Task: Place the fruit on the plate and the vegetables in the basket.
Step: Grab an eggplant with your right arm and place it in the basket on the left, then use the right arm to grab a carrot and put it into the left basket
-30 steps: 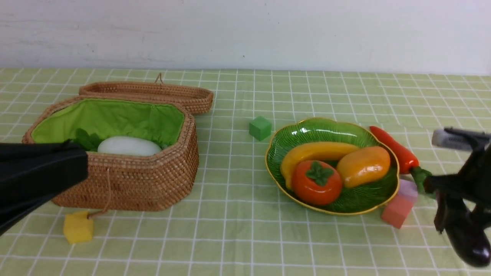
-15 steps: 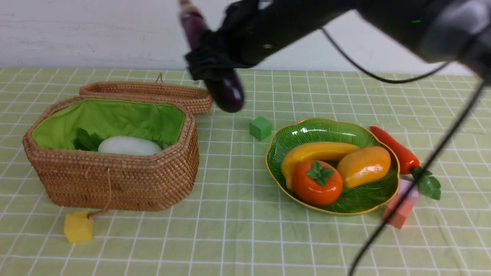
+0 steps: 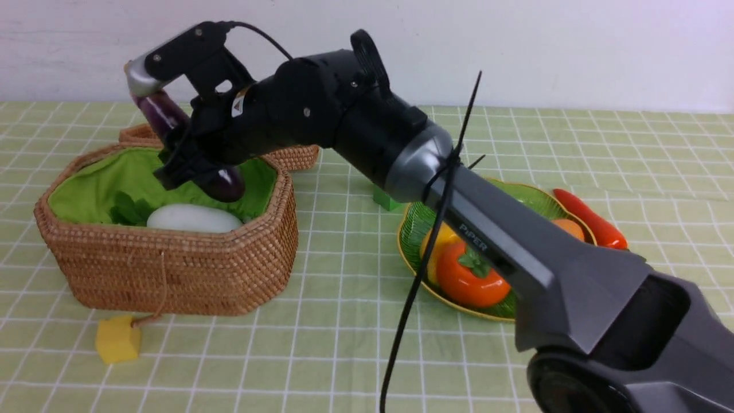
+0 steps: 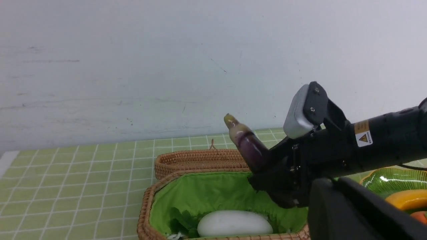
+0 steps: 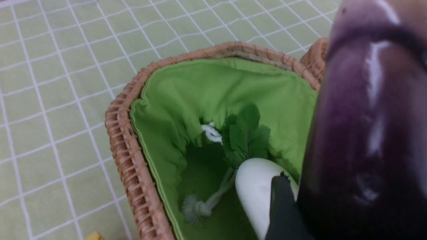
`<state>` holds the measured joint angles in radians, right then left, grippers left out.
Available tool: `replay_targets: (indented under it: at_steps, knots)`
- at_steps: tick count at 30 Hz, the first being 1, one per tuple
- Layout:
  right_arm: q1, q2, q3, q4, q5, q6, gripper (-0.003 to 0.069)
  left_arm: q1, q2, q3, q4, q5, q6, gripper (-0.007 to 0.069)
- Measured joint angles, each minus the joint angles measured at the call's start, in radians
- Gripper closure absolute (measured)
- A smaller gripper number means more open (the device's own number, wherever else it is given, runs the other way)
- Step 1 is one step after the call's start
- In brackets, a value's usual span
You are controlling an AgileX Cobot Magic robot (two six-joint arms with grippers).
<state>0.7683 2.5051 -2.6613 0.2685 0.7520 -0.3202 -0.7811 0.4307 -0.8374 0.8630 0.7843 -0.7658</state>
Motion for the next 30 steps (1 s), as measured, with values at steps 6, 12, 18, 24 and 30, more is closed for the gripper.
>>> replay_targets:
  at_steps: [6, 12, 18, 24, 30]
  knots:
    - [0.0, -0.065, -0.003, -0.078, 0.154, -0.003, -0.0008, 0.0, 0.0, 0.0, -0.029, -0.005, 0.019, 0.0627]
    - [0.0, -0.261, -0.005, -0.276, 0.481, 0.121, 0.0107, 0.0, 0.01, 0.0, -0.257, -0.028, 0.221, 0.0627]
    - [-0.049, -0.487, 0.167, -0.475, 0.503, 0.261, 0.0413, 0.0, 0.064, 0.0, -0.739, -0.032, 0.614, 0.0624]
    - [-0.294, -0.775, 0.631, -0.503, 0.5, 0.397, 0.0564, 0.0, 0.114, 0.0, -1.054, -0.12, 0.915, 0.0624]
    - [-0.646, -0.809, 1.014, -0.318, 0.435, 0.422, 0.0414, 0.0, 0.12, 0.0, -1.109, -0.305, 0.977, 0.0622]
